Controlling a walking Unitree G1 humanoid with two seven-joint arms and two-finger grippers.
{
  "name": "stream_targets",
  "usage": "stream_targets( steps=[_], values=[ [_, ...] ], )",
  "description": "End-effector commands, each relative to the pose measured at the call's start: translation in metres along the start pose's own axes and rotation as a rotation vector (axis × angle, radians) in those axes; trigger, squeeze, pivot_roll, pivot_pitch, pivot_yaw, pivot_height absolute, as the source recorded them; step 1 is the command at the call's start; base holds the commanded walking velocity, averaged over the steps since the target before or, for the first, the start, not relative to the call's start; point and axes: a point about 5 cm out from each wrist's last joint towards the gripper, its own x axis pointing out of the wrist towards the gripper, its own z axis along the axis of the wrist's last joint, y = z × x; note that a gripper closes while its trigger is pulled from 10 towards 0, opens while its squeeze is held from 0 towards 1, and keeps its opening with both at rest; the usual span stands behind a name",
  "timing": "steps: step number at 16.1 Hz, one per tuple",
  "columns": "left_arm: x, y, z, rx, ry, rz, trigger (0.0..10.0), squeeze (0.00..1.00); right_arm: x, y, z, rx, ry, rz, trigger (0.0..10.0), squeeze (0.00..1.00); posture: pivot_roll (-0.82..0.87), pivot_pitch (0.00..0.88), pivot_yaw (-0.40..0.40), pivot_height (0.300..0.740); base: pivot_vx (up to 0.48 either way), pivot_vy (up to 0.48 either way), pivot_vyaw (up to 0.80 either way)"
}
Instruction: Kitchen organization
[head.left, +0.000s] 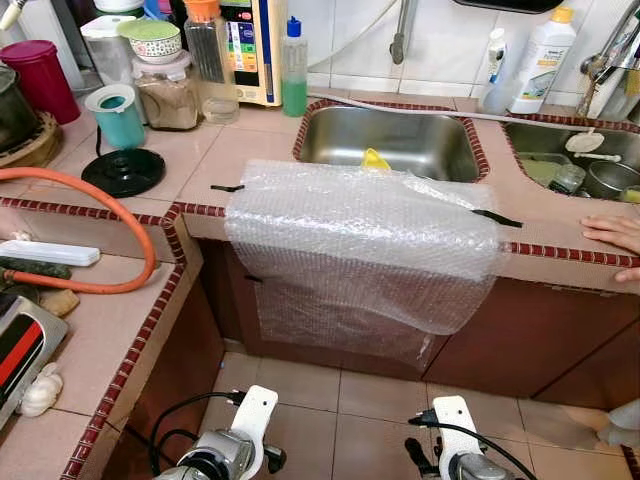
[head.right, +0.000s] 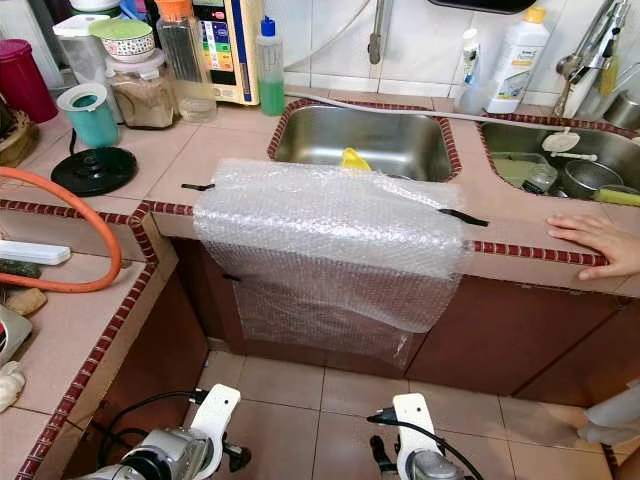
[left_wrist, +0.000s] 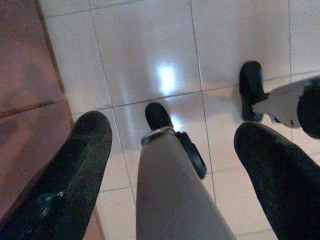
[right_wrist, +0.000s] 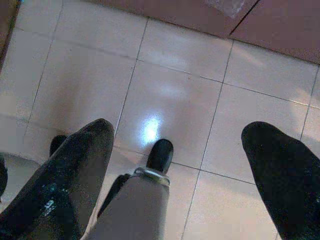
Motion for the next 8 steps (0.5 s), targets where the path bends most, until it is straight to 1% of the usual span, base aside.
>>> stream_targets(
  steps=[1,3,4,8],
  values=[
    [-0.0005,0.0006,0.0011,0.017,0.009,0.002,10.0,0.0,0.0011,0.0023,0.0069,0.02,-0.028,-0.003,10.0,0.0,0.12,0.0,0.035,0.74,0.0,0.0,0.0],
    [-0.0009,0.0011,0.0045,0.015,-0.006,0.01,10.0,0.0,0.0013,0.0024,0.0088,0.019,-0.035,0.0,10.0,0.0,0.12,0.0,0.03,0.74,0.0,0.0,0.0],
    [-0.0013,0.0015,0.0065,0.016,-0.009,0.014,10.0,0.0,0.001,-0.0001,0.0095,0.015,-0.036,-0.003,10.0,0.0,0.12,0.0,0.026,0.74,0.0,0.0,0.0],
    [-0.0023,0.0016,0.0111,-0.043,-0.02,0.013,10.0,0.0,0.0007,-0.0068,0.0136,0.021,-0.042,-0.026,10.0,0.0,0.12,0.0,0.03,0.74,0.0,0.0,0.0]
  ],
)
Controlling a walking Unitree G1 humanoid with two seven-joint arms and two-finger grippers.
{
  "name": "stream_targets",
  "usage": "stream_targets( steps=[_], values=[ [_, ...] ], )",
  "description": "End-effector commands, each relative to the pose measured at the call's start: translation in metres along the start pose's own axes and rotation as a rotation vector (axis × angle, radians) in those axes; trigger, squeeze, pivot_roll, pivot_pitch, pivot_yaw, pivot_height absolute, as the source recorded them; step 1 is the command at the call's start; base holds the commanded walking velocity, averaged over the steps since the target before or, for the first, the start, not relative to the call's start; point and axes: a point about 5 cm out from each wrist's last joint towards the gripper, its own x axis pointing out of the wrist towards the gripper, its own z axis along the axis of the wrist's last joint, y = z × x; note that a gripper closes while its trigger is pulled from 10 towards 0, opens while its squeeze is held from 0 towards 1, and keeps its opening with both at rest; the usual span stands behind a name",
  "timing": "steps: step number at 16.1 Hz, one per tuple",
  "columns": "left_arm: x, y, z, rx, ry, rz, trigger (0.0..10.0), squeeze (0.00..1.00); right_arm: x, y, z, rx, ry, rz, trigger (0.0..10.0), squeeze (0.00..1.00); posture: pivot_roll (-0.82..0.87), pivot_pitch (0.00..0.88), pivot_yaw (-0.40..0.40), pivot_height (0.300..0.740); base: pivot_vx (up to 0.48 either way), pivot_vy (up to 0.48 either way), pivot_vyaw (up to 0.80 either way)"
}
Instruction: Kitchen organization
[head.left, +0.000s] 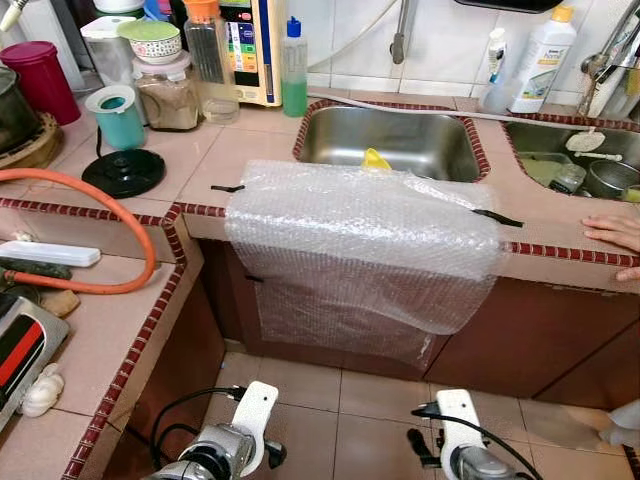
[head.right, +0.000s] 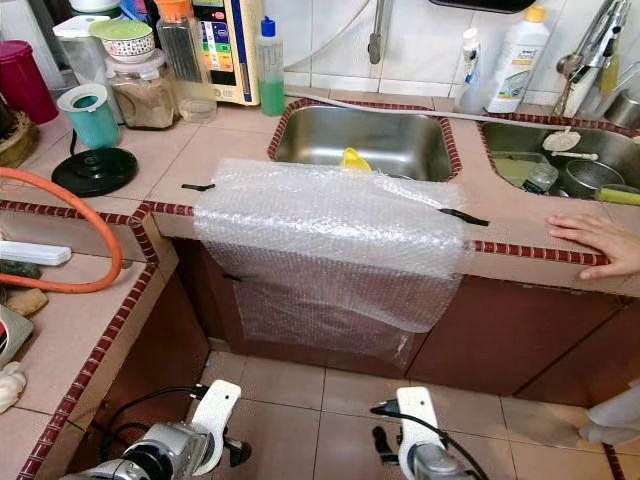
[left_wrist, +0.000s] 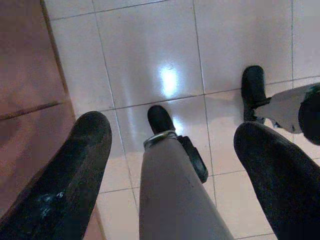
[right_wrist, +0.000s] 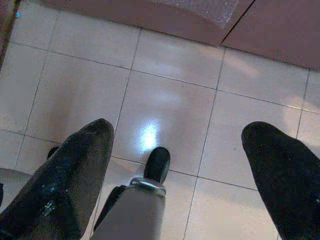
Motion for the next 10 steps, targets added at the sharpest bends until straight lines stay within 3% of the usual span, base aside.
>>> stream_targets(
  steps=[1,10],
  values=[
    [-0.001,-0.001,0.004,-0.021,0.005,-0.017,10.0,0.0,0.001,0.0,0.007,0.02,-0.023,-0.007,10.0,0.0,0.12,0.0,0.034,0.74,0.0,0.0,0.0],
    [-0.005,0.004,0.018,-0.026,-0.011,0.009,10.0,0.0,-0.001,-0.006,-0.001,0.041,0.003,-0.025,10.0,0.0,0.11,0.0,0.041,0.74,0.0,0.0,0.0]
  ],
)
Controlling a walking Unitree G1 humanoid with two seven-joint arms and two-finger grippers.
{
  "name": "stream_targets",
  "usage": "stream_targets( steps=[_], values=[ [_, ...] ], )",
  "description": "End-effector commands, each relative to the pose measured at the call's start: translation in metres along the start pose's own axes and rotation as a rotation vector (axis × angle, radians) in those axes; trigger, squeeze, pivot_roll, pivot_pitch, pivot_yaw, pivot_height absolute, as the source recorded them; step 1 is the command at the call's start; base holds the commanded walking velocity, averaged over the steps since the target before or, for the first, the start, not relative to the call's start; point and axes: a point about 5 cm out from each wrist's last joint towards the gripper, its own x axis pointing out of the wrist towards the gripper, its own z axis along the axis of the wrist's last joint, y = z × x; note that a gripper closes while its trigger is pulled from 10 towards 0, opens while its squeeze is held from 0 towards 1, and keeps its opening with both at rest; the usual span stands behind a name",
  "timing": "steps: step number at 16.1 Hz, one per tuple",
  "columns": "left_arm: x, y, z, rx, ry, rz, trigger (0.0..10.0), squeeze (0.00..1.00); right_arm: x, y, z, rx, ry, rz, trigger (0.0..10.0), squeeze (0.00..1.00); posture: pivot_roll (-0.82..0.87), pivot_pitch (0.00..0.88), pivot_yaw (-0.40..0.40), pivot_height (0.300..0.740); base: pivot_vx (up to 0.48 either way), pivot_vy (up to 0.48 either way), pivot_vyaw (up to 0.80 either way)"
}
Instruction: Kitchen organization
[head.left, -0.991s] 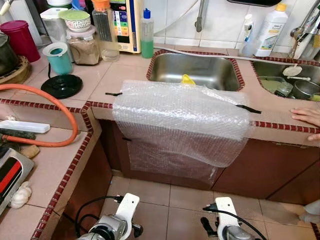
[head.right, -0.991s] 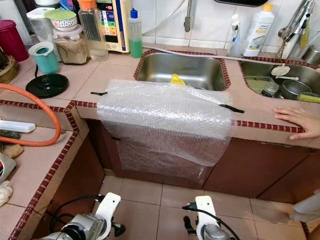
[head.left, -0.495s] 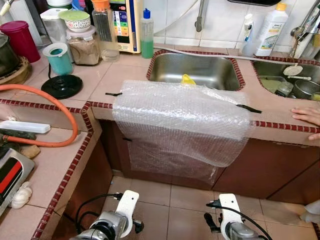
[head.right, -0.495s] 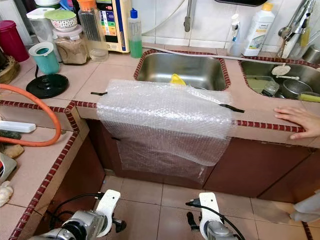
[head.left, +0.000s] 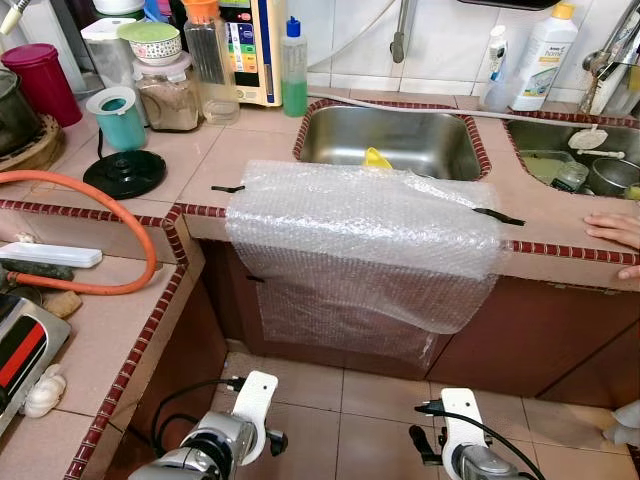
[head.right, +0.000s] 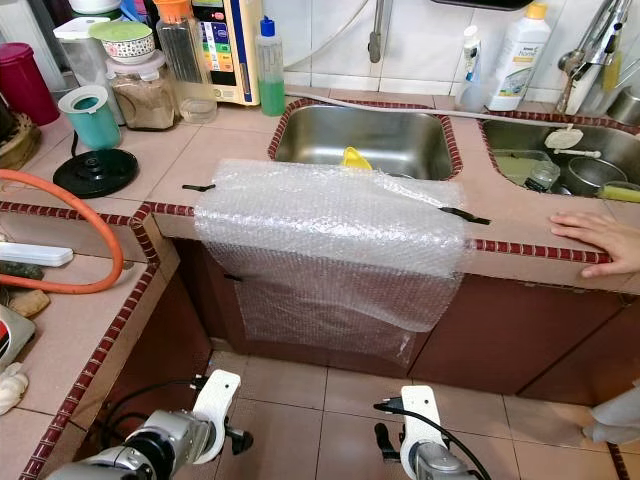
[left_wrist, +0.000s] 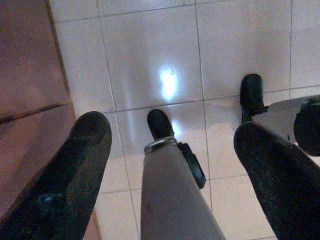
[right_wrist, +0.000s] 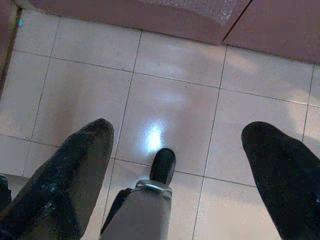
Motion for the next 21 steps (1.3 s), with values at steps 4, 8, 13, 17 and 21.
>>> stream_targets(
  steps=[4,8,13,17,21],
  values=[
    [-0.001,0.001,0.006,-0.003,-0.006,0.015,10.0,0.0,0.0,-0.003,0.004,0.004,-0.006,-0.013,10.0,0.0,0.11,0.0,0.041,0.74,0.0,0.0,0.0],
    [-0.001,-0.001,0.007,-0.086,-0.017,0.028,10.0,0.0,0.001,-0.002,0.008,0.009,-0.013,0.003,10.0,0.0,0.11,0.0,0.035,0.74,0.0,0.0,0.0],
    [-0.002,-0.002,0.008,-0.118,0.003,0.064,10.0,0.0,-0.002,0.011,-0.017,-0.028,0.075,0.088,10.0,0.0,0.09,0.0,0.031,0.74,0.0,0.0,0.0],
    [-0.003,0.002,0.012,-0.064,-0.003,0.096,10.0,0.0,-0.005,0.008,-0.034,-0.037,0.121,0.086,10.0,0.0,0.08,0.0,0.041,0.74,0.0,0.0,0.0],
    [-0.005,0.008,0.027,0.057,-0.182,0.196,10.0,0.0,-0.005,0.008,-0.03,-0.052,0.107,0.092,10.0,0.0,0.07,0.0,0.044,0.74,0.0,0.0,0.0]
  ],
)
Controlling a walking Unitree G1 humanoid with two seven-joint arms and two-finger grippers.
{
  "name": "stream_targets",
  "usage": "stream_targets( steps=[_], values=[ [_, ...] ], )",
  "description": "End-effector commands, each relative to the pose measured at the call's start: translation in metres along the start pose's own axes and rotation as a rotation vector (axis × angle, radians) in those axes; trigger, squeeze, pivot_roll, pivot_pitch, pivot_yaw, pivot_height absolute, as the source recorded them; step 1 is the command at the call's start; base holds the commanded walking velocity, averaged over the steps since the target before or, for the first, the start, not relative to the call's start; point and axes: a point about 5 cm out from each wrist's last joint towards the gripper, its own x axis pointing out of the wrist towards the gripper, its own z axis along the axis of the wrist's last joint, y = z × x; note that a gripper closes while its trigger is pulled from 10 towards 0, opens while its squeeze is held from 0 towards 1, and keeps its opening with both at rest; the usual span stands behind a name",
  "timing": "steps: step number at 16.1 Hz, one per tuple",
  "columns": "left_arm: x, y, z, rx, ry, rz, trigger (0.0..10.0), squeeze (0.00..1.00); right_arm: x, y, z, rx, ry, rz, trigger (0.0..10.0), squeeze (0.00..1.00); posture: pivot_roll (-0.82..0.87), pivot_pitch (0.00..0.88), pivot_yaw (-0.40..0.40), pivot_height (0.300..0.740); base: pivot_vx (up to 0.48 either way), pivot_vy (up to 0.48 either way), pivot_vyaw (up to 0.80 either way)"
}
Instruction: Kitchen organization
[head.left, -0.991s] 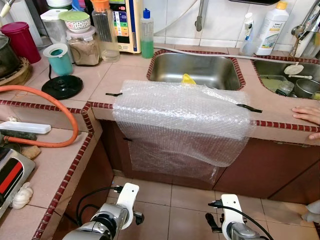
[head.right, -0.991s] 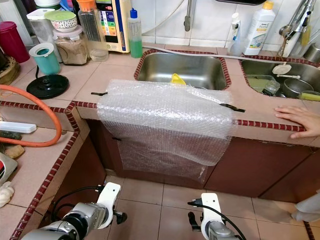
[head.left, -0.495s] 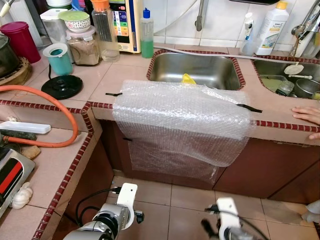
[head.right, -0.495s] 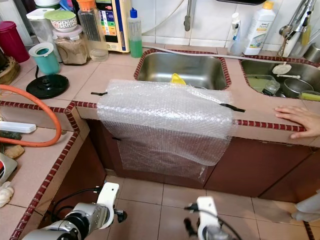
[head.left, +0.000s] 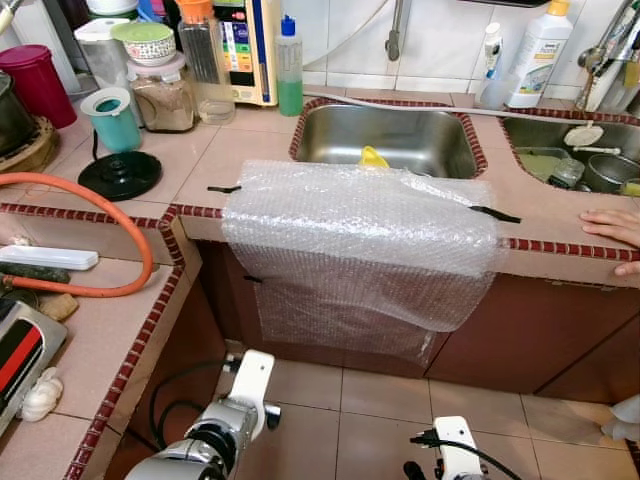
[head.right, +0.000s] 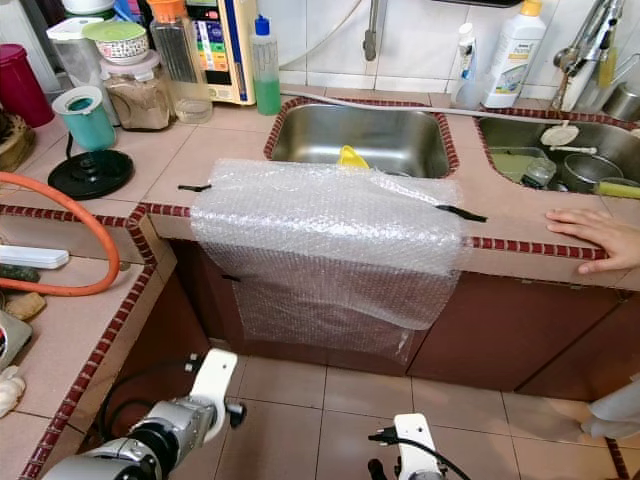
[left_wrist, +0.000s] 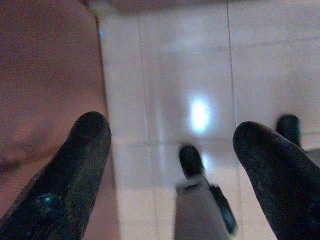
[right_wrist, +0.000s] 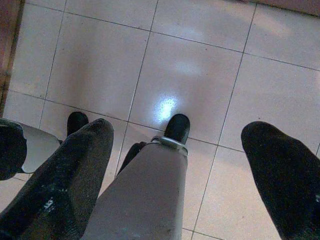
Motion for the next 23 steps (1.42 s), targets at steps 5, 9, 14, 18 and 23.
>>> stream_targets(
  steps=[5,9,14,18,23],
  values=[
    [-0.007,0.057,-0.083,0.106,-0.118,0.051,10.0,0.0,0.0,-0.002,0.017,-0.064,-0.072,0.008,10.0,0.0,0.07,0.0,0.03,0.74,0.0,0.0,0.0],
    [-0.013,0.055,-0.06,0.083,-0.349,0.019,10.0,0.0,-0.001,0.001,0.032,-0.049,-0.186,0.054,10.0,0.0,0.07,0.0,0.027,0.74,0.0,0.0,0.0],
    [-0.021,0.058,-0.066,0.058,-0.451,0.025,10.0,0.0,-0.005,-0.007,0.039,-0.015,-0.295,0.034,10.0,0.0,0.07,0.0,0.026,0.74,0.0,0.0,0.0],
    [-0.027,0.053,-0.057,0.047,-0.567,0.011,10.0,0.0,-0.014,-0.012,0.062,0.002,-0.476,0.03,10.0,0.0,0.04,0.0,0.034,0.74,0.0,0.0,0.0],
    [-0.038,0.061,-0.035,0.037,-0.75,0.044,10.0,0.0,-0.029,-0.011,0.076,-0.025,-0.653,0.024,10.0,0.0,0.03,0.0,0.046,0.74,0.0,0.0,0.0]
  ],
)
